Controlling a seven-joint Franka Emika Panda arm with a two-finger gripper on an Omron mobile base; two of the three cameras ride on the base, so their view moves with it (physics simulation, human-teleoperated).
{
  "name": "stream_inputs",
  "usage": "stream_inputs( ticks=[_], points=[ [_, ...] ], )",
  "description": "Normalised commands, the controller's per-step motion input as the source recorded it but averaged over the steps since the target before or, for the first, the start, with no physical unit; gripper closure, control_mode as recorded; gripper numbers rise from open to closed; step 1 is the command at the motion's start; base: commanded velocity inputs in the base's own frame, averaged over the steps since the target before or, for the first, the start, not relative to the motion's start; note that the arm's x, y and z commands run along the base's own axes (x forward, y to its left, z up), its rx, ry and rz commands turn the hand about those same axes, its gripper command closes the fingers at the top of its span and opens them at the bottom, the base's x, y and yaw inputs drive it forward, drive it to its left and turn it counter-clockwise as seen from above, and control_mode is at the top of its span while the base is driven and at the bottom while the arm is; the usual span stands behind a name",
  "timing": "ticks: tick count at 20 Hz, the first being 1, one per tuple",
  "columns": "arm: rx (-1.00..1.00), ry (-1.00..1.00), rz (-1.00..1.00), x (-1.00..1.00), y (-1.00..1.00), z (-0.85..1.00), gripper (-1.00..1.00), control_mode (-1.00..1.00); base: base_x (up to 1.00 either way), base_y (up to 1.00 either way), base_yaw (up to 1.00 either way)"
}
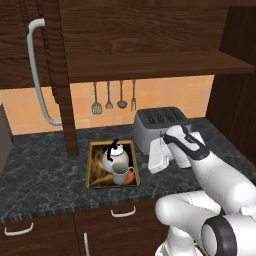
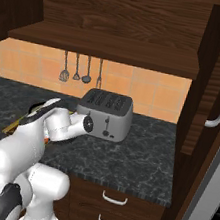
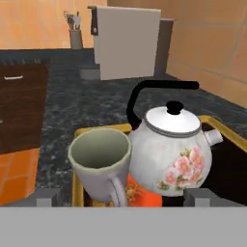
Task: Pick the kettle from the counter and place it on the tray. Then pick the mug from the cabinet and place it on the tray. Then close the cabinet doors.
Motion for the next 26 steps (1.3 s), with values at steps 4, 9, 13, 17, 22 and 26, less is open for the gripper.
stream_inputs(
  ticks=[4,9,13,17,22,26],
  points=[
    [0.00,0.12,-0.20,-0.01,-0.06,0.12,-1.00,-1.00,0.00,0.00,0.00],
    [0.01,0.18,-0.28,0.01,-0.08,0.00,-1.00,-1.00,0.00,0.00,0.00],
    [0.00,0.36,-0.53,-0.07,-0.40,0.09,-1.00,-1.00,0.00,0.00,0.00],
    [0.00,0.31,-0.46,-0.04,-0.62,0.13,-1.00,-1.00,0.00,0.00,0.00],
    [0.00,0.26,-0.41,-0.01,-0.63,0.14,-1.00,-1.00,0.00,0.00,0.00],
    [-0.01,0.22,-0.38,-0.05,-0.31,0.26,1.00,-1.00,0.00,0.00,0.00]
  ],
)
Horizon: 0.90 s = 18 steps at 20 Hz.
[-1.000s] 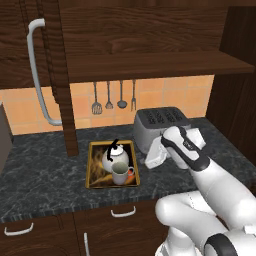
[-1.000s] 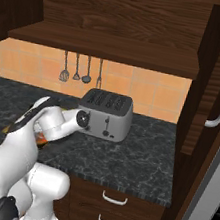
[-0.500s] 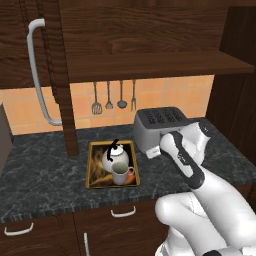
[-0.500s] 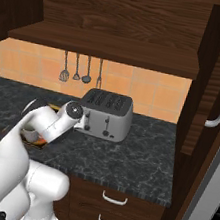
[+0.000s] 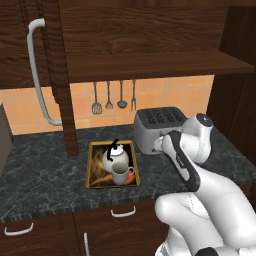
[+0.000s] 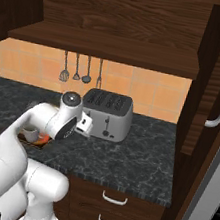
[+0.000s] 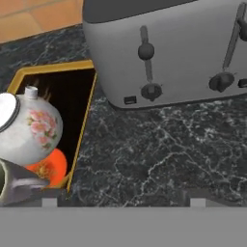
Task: Pick the kettle from the counter and place it on the tray. Then pick the mug from the cabinet and place it on the tray. Then close the cabinet doors.
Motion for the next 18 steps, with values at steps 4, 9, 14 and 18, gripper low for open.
stream_inputs(
  ticks=[4,9,14,18],
  points=[
    [0.00,0.02,-0.12,0.00,-0.17,0.00,1.00,-1.00,0.00,0.00,0.00],
    [0.00,0.00,-0.06,-0.14,-0.31,0.27,1.00,-1.00,0.00,0.00,0.00],
    [0.00,0.00,-0.13,-0.33,-0.53,0.47,1.00,-1.00,0.00,0.00,0.00],
    [0.00,-0.06,-0.15,-0.18,-0.36,0.43,1.00,-1.00,0.00,0.00,0.00]
  ],
)
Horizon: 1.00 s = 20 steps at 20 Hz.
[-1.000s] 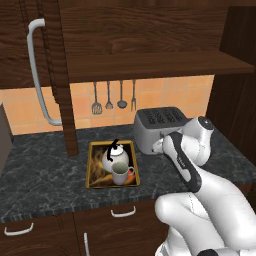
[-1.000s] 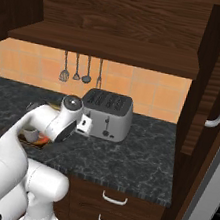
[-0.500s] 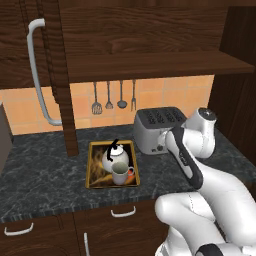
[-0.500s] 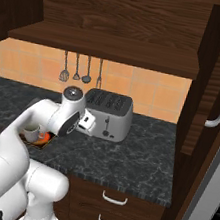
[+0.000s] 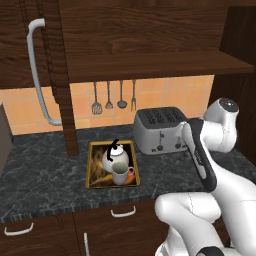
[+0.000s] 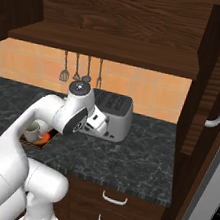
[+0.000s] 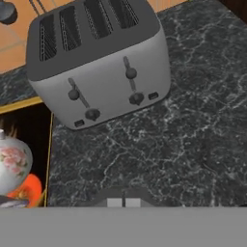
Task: Pick the kettle from the counter and place it on the tray. Then pick the mug from the cabinet and place it on the tray. Then close the cabinet doors.
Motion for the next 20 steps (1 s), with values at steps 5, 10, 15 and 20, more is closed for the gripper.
stream_inputs(
  ticks=[5,10,15,20],
  points=[
    [0.01,-0.10,-0.09,0.00,-0.04,0.02,1.00,-1.00,0.00,0.00,0.00],
    [0.01,-0.07,0.00,-0.08,-0.02,-0.01,1.00,-1.00,0.00,0.00,0.00],
    [0.05,-0.27,-0.05,-0.51,-0.39,0.17,1.00,-1.00,0.00,0.00,0.00],
    [0.16,-0.13,-0.11,-0.94,-0.72,0.33,1.00,-1.00,0.00,0.00,0.00]
  ],
)
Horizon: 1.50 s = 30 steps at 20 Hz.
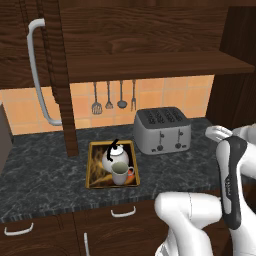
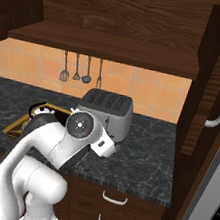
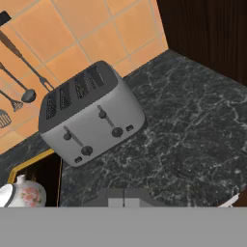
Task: Pick the kettle from the counter and place it on the tray. Then pick the mug from the cabinet and place it on the tray. Then close the cabinet doors.
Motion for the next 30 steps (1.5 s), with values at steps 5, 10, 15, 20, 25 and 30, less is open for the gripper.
stream_inputs(
  ticks=[5,10,15,20,25,30],
  points=[
    [0.30,0.00,-0.02,-0.52,-0.58,0.24,1.00,-1.00,0.00,0.00,0.00],
    [0.42,-0.04,0.08,-0.42,-0.54,0.09,1.00,-1.00,0.00,0.00,0.00],
    [0.25,-0.05,0.00,-0.49,-0.56,0.19,1.00,-1.00,0.00,0.00,0.00],
    [0.22,-0.10,0.01,-0.29,-0.69,0.12,1.00,-1.00,0.00,0.00,0.00],
    [0.22,-0.12,0.03,-0.19,-0.50,0.04,1.00,-1.00,0.00,0.00,0.00],
    [0.16,-0.23,0.00,-0.14,-0.66,0.18,1.00,-1.00,0.00,0.00,0.00]
  ],
)
